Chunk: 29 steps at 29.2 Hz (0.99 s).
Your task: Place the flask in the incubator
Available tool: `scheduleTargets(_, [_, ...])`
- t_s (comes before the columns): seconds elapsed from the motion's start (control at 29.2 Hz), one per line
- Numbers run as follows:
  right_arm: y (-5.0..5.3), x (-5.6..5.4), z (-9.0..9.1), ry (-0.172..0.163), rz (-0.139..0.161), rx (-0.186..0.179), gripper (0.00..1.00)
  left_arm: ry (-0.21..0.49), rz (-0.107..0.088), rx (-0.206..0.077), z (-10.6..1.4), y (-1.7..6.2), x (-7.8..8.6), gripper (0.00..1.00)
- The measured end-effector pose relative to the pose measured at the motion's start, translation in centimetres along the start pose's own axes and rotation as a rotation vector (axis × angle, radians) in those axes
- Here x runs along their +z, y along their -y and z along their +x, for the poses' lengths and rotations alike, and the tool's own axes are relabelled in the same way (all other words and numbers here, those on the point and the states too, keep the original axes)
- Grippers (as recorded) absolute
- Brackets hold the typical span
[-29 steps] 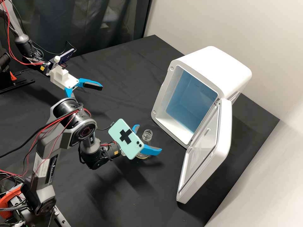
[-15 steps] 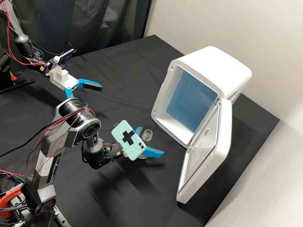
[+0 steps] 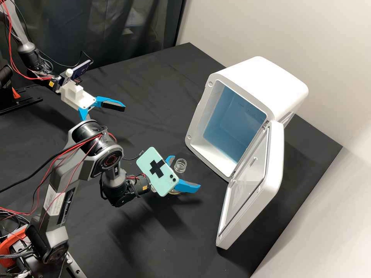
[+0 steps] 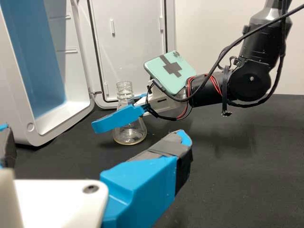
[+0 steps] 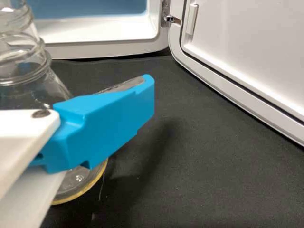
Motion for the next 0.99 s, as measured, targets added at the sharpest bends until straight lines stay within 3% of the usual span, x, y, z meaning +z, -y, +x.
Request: scheduleTargets(0.99, [0.19,-0.19,-0.02,-0.007,-0.003,-0.006,0.0,0.0,0.0,0.0,0.0,0.0,0.0,1.0])
